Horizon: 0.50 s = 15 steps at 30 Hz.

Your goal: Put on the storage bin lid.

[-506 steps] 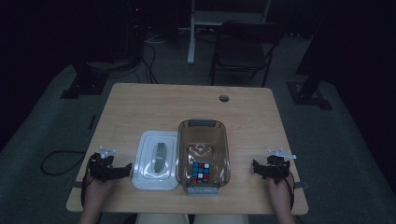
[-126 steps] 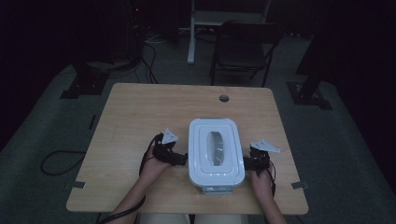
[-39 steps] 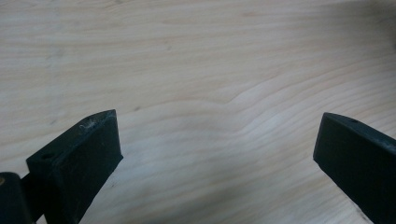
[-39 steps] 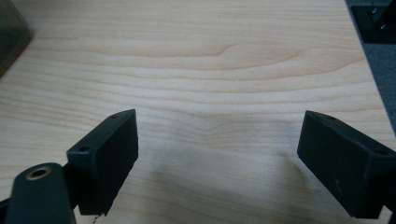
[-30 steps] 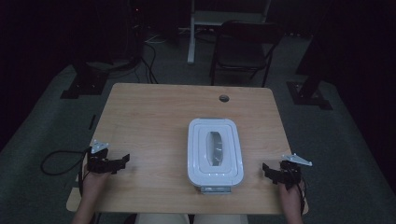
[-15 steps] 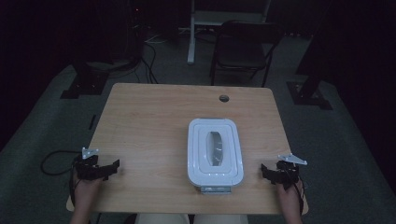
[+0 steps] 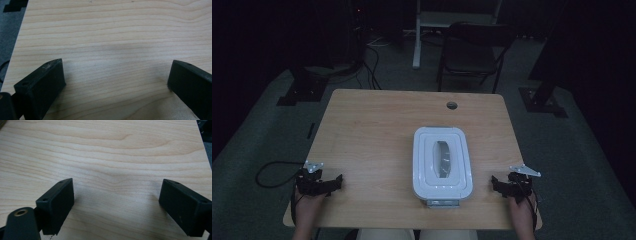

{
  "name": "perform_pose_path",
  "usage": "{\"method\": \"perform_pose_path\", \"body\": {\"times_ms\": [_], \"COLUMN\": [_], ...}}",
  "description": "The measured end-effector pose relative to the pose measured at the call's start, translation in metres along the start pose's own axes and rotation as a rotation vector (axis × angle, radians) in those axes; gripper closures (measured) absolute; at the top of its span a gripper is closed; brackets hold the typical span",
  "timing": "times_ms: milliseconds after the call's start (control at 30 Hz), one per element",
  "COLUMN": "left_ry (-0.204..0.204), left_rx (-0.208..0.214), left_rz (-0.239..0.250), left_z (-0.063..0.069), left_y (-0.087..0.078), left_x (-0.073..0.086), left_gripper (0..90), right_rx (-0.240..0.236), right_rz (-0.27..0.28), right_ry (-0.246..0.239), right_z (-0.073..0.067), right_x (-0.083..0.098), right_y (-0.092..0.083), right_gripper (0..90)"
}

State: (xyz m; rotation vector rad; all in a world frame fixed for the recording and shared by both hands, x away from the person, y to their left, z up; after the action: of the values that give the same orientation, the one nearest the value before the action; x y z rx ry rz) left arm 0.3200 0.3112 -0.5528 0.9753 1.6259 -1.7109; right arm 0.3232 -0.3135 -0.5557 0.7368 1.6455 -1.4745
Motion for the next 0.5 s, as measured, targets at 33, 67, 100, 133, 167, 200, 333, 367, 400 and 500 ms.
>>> {"method": "perform_pose_path", "body": {"times_ms": [33,67,100,133,167,200,333,367,400,500], "left_ry": [-0.010,-0.023,-0.023,-0.034,-0.034,-0.038,-0.041,-0.041,-0.041,-0.041], "left_rx": [-0.010,-0.030,-0.030,-0.049,-0.049,-0.052,-0.055,-0.055,-0.055,-0.055], "left_rz": [0.002,0.002,0.002,-0.001,-0.001,0.000,0.003,0.003,0.003,0.003], "left_z": [-0.0002,-0.0014,-0.0014,-0.0029,-0.0029,-0.0029,-0.0029,-0.0029,-0.0029,-0.0029], "left_y": [0.0003,0.0003,0.0003,0.0006,0.0006,0.0010,0.0018,0.0018,0.0018,0.0018], "left_x": [-0.0001,-0.0001,-0.0001,-0.0004,-0.0004,-0.0006,-0.0010,-0.0010,-0.0010,-0.0010], "left_gripper": [1.7,1.7,1.7,1.7,1.7,1.7,1.7,1.7,1.7,1.7], "right_rx": [0.000,0.000,0.000,0.000,0.000,0.000,0.000,0.000,0.000,0.000], "right_rz": [0.000,0.001,0.001,0.001,0.001,0.001,0.001,0.001,0.001,0.001], "right_ry": [0.000,0.001,0.000,0.000,0.001,0.001,0.000,0.000,0.001,0.001], "right_z": [0.0000,0.0000,0.0000,0.0000,0.0000,0.0000,0.0000,0.0000,0.0000,0.0000], "right_x": [0.0000,0.0000,0.0000,0.0000,0.0000,0.0000,0.0000,0.0000,0.0000,0.0000], "right_y": [0.0000,0.0001,0.0001,0.0001,0.0001,0.0001,0.0001,0.0001,0.0001,0.0001], "right_gripper": [12.6,12.6,12.6,12.6,12.6,12.7,12.6,12.6,12.6,12.6]}}
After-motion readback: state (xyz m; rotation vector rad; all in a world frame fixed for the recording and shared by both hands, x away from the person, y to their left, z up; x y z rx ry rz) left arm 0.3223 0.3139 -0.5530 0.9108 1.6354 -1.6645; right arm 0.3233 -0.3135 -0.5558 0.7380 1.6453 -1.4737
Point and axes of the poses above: each handheld gripper's, and its own axes: y roughly forward along the jaws, x roughly out of its underside, z roughly to its right, the point moved 4 cm from there along y, roughly forward along the jaws, and after that the axes turned 12 degrees about z, right-handed, at the moved point
